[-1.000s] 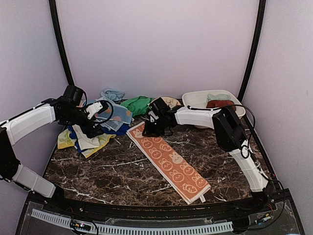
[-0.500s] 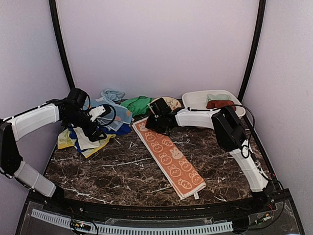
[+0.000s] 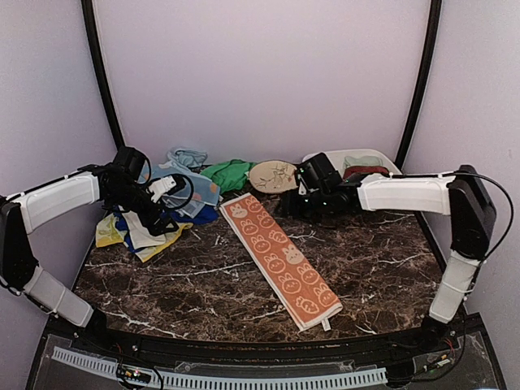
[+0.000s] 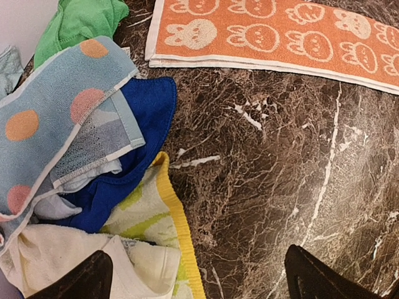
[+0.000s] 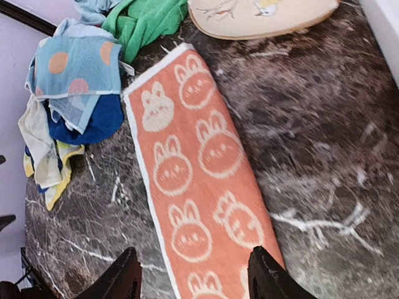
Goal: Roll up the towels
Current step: Adjust the towel at the center of the board, then pick up the towel from the center of the board, then fold the towel at the center of the board.
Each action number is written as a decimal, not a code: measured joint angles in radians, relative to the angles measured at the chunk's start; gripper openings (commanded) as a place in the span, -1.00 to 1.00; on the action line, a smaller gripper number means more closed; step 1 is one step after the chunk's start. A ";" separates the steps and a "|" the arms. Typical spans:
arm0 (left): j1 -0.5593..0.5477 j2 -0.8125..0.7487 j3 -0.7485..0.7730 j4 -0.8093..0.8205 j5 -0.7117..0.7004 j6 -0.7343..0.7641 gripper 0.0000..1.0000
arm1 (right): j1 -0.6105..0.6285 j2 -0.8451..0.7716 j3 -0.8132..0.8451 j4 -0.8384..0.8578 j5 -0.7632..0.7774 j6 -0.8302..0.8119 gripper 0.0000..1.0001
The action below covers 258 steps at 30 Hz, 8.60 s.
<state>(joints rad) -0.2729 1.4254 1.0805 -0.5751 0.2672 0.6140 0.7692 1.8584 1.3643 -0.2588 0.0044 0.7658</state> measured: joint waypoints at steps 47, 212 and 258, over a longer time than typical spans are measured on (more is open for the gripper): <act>-0.001 -0.037 -0.010 -0.052 -0.014 0.012 0.98 | 0.398 -0.237 -0.388 -0.142 -0.123 0.047 0.08; -0.138 -0.067 -0.119 -0.025 0.391 0.136 0.96 | 0.554 -0.092 -0.397 0.251 -0.184 -0.814 -1.00; -0.240 0.017 -0.021 -0.062 0.423 0.208 0.79 | 0.158 -0.058 -0.083 0.065 -0.501 -0.743 -1.00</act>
<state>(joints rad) -0.5129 1.4425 1.0592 -0.6369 0.6907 0.8215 0.9276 1.8004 1.2812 -0.1936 -0.4969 0.0223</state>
